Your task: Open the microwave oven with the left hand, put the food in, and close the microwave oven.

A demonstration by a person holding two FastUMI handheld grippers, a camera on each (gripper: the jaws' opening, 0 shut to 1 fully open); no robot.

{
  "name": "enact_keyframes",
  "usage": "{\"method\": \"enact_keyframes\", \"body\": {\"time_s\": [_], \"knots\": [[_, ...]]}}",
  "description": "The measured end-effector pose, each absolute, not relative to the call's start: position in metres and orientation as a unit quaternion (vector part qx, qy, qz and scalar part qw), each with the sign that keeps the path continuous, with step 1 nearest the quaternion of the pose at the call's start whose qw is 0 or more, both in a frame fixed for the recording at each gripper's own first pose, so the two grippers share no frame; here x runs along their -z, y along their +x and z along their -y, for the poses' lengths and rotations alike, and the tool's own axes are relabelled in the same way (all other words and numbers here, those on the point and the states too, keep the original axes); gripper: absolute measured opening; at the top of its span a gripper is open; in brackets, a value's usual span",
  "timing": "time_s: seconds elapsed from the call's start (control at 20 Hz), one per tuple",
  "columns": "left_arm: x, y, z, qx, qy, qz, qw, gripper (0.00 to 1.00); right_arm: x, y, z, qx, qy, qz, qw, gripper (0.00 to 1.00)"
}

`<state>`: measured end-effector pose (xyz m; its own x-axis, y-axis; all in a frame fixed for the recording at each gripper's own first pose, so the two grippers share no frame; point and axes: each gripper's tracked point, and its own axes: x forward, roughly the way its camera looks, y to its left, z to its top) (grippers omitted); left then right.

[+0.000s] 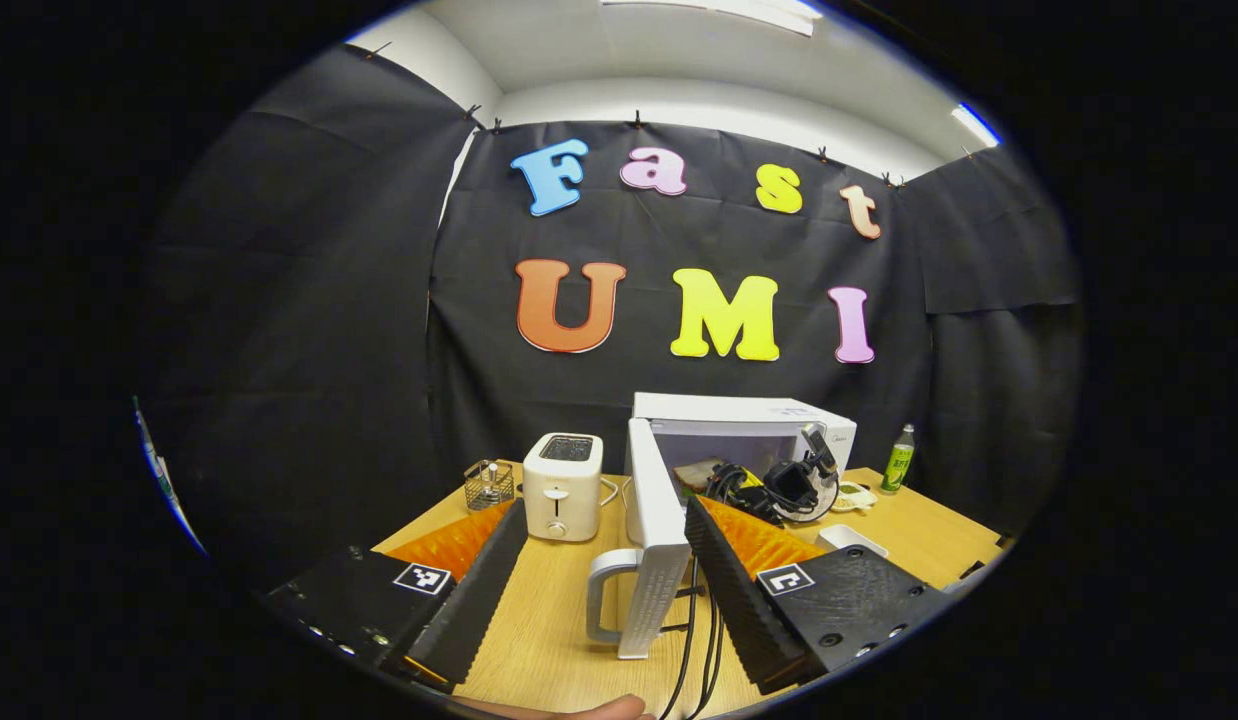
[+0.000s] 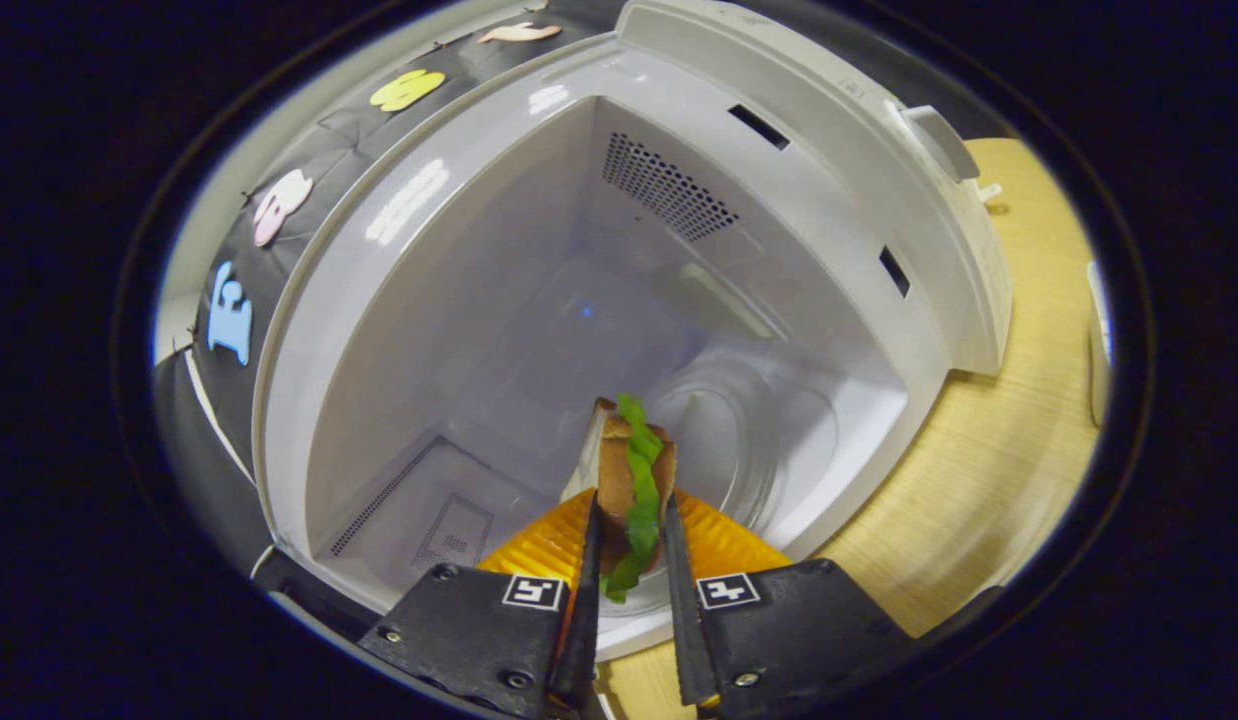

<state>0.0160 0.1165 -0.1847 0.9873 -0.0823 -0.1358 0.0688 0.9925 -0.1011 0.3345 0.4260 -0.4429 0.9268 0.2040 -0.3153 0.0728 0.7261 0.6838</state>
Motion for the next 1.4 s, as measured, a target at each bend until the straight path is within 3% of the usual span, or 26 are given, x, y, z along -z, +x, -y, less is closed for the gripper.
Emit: {"method": "enact_keyframes", "body": {"time_s": [0.1, 0.15, 0.25, 0.3, 0.35, 0.4, 0.55, 0.6, 0.65, 0.7, 0.75, 0.9, 0.95, 1.05, 1.1, 1.2, 1.25, 1.3, 1.35, 1.4], "knots": [[0.185, 0.016, -0.118, 0.034, -0.05, -0.071, 0.996, 0.95, 0.443, 0.334, -0.428, -0.042, 0.35, -0.181, 0.918, 0.36], [0.186, 0.017, -0.122, 0.025, -0.05, -0.072, 0.996, 0.95, 0.444, 0.335, -0.428, -0.045, 0.333, -0.175, 0.925, 0.31], [0.187, 0.018, -0.129, 0.013, -0.05, -0.075, 0.996, 0.95, 0.446, 0.334, -0.426, -0.046, 0.301, -0.163, 0.939, 0.32], [0.188, 0.017, -0.131, 0.011, -0.051, -0.077, 0.996, 0.95, 0.445, 0.335, -0.426, -0.049, 0.286, -0.156, 0.944, 0.39], [0.189, 0.016, -0.133, 0.01, -0.053, -0.077, 0.996, 0.84, 0.445, 0.335, -0.424, -0.048, 0.271, -0.152, 0.949, 0.4], [0.189, 0.017, -0.132, 0.009, -0.054, -0.077, 0.995, 0.95, 0.445, 0.334, -0.424, -0.049, 0.255, -0.147, 0.955, 0.4], [0.191, 0.014, -0.142, 0.0, -0.053, -0.082, 0.995, 0.95, 0.443, 0.335, -0.421, -0.042, 0.216, -0.13, 0.967, 0.45], [0.195, 0.013, -0.146, -0.004, -0.054, -0.086, 0.995, 0.84, 0.444, 0.335, -0.421, -0.041, 0.203, -0.127, 0.97, 0.45], [0.197, 0.012, -0.15, -0.008, -0.056, -0.09, 0.994, 0.95, 0.447, 0.336, -0.42, -0.035, 0.19, -0.127, 0.973, 0.41], [0.199, 0.011, -0.154, -0.012, -0.056, -0.094, 0.994, 0.95, 0.446, 0.336, -0.418, -0.032, 0.176, -0.122, 0.976, 0.43], [0.199, 0.009, -0.158, -0.017, -0.055, -0.095, 0.994, 0.95, 0.444, 0.336, -0.416, -0.031, 0.165, -0.116, 0.979, 0.54], [0.198, 0.003, -0.18, -0.046, -0.047, -0.087, 0.994, 0.95, 0.446, 0.333, -0.402, -0.012, 0.098, -0.091, 0.991, 0.55], [0.198, 0.0, -0.187, -0.056, -0.045, -0.085, 0.994, 0.95, 0.445, 0.331, -0.398, -0.012, 0.078, -0.082, 0.994, 0.76], [0.205, -0.011, -0.196, -0.065, -0.044, -0.09, 0.993, 0.95, 0.443, 0.33, -0.397, -0.025, 0.061, -0.08, 0.995, 0.86], [0.209, -0.014, -0.202, -0.072, -0.043, -0.092, 0.992, 0.95, 0.442, 0.327, -0.397, -0.032, 0.057, -0.077, 0.995, 0.82], [0.213, -0.021, -0.214, -0.085, -0.046, -0.095, 0.991, 0.95, 0.44, 0.32, -0.393, -0.04, 0.047, -0.073, 0.995, 0.92], [0.215, -0.023, -0.218, -0.09, -0.051, -0.097, 0.99, 0.95, 0.438, 0.317, -0.392, -0.048, 0.048, -0.072, 0.995, 0.92], [0.216, -0.025, -0.221, -0.094, -0.056, -0.098, 0.989, 0.95, 0.435, 0.313, -0.392, -0.054, 0.051, -0.069, 0.995, 1.0], [0.218, -0.027, -0.223, -0.099, -0.061, -0.097, 0.988, 0.95, 0.432, 0.309, -0.389, -0.056, 0.056, -0.065, 0.995, 1.0], [0.219, -0.028, -0.225, -0.104, -0.062, -0.096, 0.988, 0.95, 0.427, 0.304, -0.387, -0.061, 0.06, -0.057, 0.995, 0.92]]}}
